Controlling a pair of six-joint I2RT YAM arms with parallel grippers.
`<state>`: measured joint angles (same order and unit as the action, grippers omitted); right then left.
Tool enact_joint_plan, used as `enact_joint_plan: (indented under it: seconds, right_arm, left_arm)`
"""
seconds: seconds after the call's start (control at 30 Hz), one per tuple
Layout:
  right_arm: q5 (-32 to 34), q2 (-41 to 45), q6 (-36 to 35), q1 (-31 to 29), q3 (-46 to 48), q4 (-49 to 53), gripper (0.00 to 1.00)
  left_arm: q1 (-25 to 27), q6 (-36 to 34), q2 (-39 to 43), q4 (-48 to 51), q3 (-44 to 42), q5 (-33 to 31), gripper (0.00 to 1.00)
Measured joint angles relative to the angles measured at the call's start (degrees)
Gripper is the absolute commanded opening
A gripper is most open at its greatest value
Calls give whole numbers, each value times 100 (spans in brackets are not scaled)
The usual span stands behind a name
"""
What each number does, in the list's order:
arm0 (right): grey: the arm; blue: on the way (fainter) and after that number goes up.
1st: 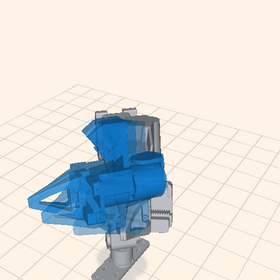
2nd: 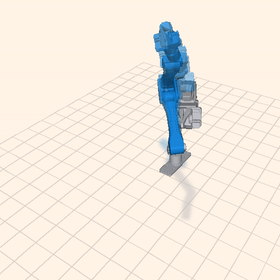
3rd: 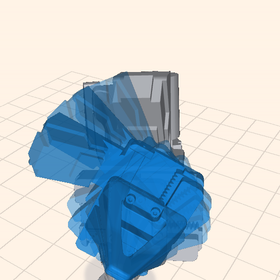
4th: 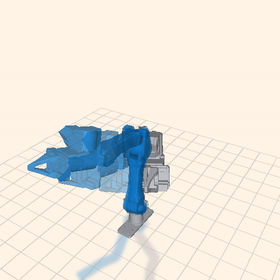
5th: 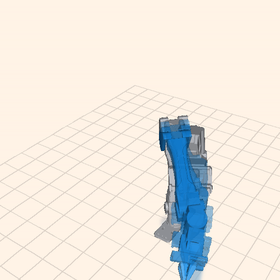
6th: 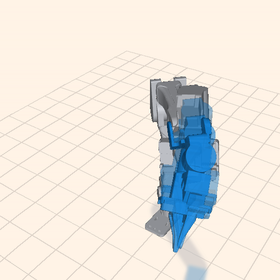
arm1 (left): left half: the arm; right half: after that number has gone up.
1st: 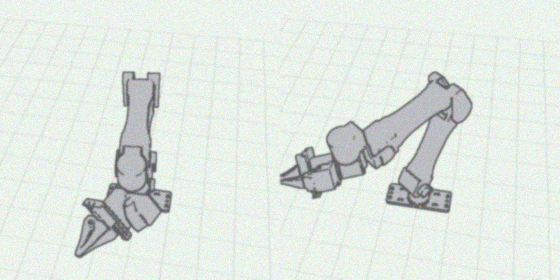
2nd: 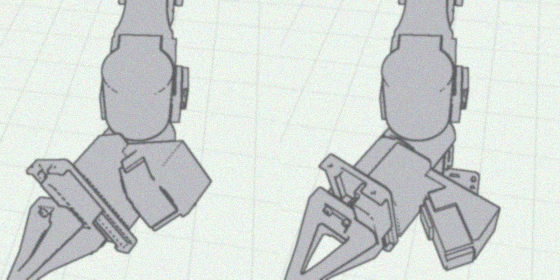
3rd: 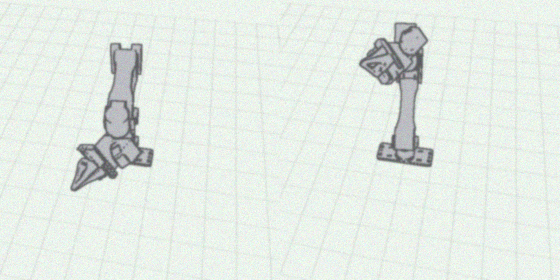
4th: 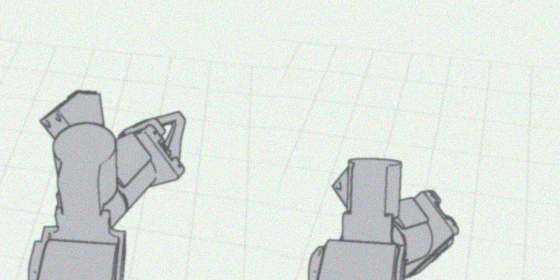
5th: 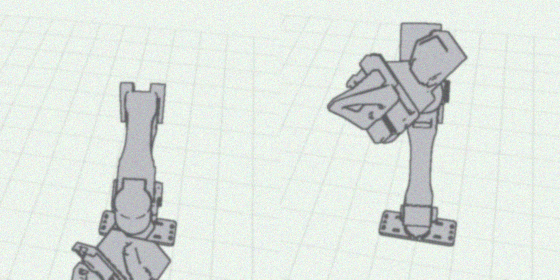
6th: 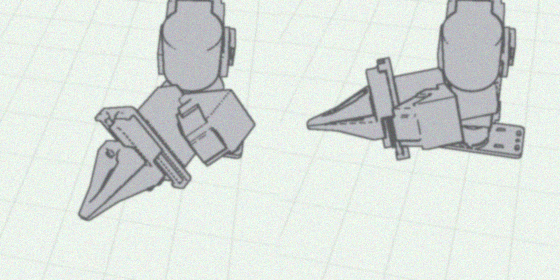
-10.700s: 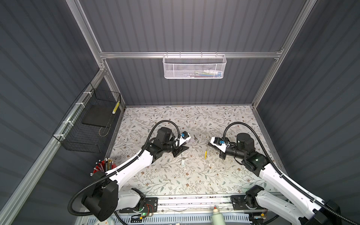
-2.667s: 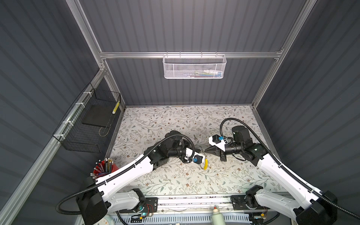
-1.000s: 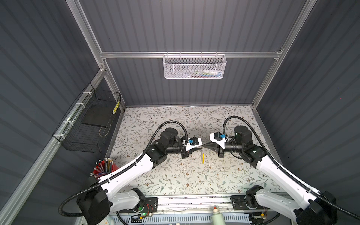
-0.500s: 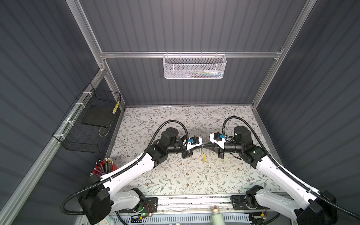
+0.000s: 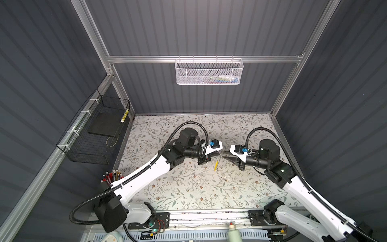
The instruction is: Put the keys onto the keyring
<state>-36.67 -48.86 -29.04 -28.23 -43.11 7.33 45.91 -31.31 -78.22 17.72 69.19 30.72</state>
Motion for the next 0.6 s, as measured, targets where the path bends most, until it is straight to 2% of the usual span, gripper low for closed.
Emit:
enact_joint_plan:
  seconds: [0.23,0.6]
  right_arm:
    - [393,105,-361,-48,0,129,28]
    - [352,-127,-334,-125,55,-149,23]
  left_arm:
    - [9,-13,-354,1054,728,-9,0]
    - [179,2,-654,1908,1506,-243,0]
